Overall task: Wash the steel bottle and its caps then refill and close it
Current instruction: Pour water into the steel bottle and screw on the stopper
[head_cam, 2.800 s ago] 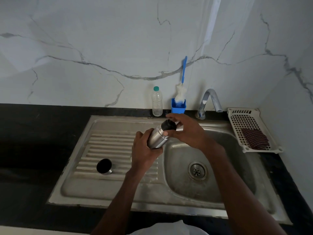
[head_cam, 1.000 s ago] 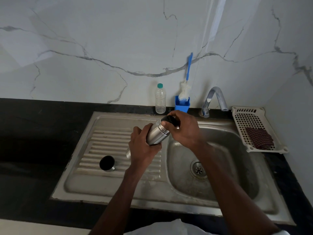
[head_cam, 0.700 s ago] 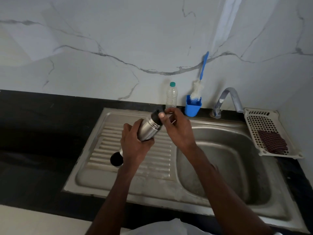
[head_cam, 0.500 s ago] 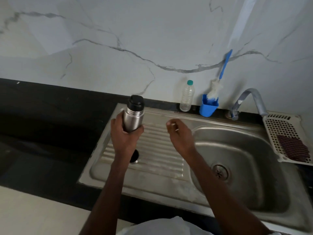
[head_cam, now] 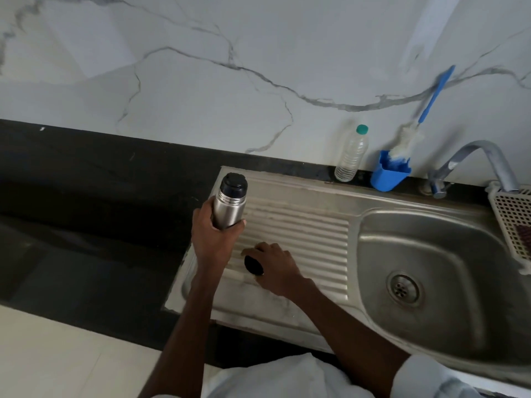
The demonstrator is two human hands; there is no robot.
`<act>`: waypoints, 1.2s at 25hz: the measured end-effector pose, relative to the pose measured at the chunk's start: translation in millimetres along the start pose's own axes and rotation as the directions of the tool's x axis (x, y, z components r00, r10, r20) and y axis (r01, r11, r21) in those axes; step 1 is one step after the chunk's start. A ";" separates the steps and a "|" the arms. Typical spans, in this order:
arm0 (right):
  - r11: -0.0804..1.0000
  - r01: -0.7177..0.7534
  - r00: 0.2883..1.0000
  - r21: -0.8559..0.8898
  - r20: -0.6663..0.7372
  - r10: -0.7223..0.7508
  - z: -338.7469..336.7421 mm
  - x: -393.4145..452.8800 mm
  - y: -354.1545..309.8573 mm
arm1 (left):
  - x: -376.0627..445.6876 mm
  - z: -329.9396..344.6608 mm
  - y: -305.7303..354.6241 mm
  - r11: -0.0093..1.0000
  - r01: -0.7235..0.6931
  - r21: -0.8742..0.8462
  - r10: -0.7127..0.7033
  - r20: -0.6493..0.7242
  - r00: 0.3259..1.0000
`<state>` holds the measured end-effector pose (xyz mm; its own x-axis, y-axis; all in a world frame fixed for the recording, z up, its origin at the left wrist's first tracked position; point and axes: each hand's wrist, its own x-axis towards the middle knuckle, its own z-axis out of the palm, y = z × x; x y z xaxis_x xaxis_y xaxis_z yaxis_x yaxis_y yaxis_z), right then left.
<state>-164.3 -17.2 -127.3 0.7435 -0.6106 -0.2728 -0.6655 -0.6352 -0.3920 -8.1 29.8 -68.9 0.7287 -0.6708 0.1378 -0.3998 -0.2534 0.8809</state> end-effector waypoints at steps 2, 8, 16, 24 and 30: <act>0.974 -0.152 0.984 0.166 -0.062 0.164 -0.1 1.4 7.3 | -0.2 2.7 -3.1 1.000 0.007 0.004 -0.008 0.016 1.000; 0.073 -0.163 0.792 0.984 0.087 0.604 -55.9 -22.5 54.5 | -15.7 22.1 7.3 1.000 -0.011 0.017 0.010 0.079 0.997; 0.599 0.153 0.511 0.786 -0.581 0.633 -117.0 -97.6 95.3 | -57.5 63.1 40.8 0.999 -0.035 -0.011 0.036 0.156 0.987; 0.422 -0.028 0.642 0.906 -0.307 0.703 -101.4 -156.4 179.8 | -98.2 101.0 79.0 0.996 -0.085 0.008 0.081 0.238 0.968; 0.443 0.295 0.807 0.846 -0.469 0.358 -160.7 -167.8 171.0 | -111.3 116.3 86.4 0.940 -0.269 0.211 0.181 0.360 0.915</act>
<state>-413.5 -99.3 -7.4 0.3310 -0.9422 0.0516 -0.0192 -0.0614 -0.9979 -188.5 1.5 -60.8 0.3942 -0.9108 0.1225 -0.6892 -0.2048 0.6950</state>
